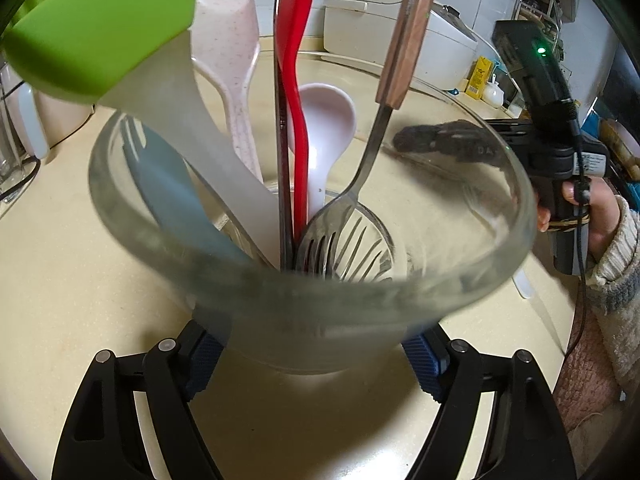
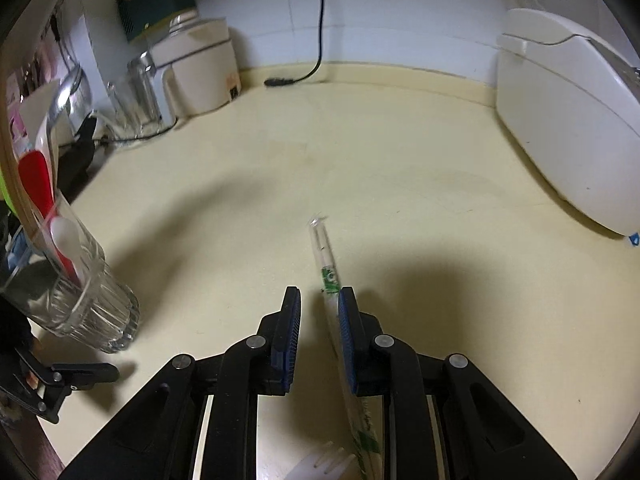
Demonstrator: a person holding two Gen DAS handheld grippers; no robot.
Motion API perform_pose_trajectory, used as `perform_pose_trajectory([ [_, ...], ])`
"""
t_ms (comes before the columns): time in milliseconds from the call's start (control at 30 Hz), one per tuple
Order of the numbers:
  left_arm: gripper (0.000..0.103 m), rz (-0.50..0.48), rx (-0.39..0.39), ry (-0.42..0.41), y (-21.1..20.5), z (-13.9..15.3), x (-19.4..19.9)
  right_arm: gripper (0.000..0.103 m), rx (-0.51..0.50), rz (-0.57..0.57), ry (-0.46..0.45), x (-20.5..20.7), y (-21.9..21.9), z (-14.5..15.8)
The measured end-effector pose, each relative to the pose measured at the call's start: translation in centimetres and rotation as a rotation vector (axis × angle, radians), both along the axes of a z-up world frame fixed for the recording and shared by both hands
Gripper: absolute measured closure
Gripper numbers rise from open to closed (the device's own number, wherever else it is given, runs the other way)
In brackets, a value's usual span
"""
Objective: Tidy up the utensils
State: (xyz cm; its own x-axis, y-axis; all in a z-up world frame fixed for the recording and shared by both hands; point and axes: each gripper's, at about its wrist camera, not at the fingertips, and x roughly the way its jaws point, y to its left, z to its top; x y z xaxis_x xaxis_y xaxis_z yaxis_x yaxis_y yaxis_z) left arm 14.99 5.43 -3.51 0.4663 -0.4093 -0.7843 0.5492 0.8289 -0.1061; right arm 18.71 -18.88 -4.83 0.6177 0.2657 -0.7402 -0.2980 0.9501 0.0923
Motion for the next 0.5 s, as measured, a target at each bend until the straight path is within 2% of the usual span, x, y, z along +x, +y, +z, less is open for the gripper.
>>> perform_pose_trajectory([
  [167,0.02,-0.003,0.003,0.0,-0.1,0.1,0.0,0.083,-0.092,0.005,0.011,1.9,1.3,-0.8],
  [500,0.019,-0.005,0.008,-0.001,-0.6,0.1,-0.3,0.082,-0.122,0.043,-0.009,3.7,2.1,-1.4],
])
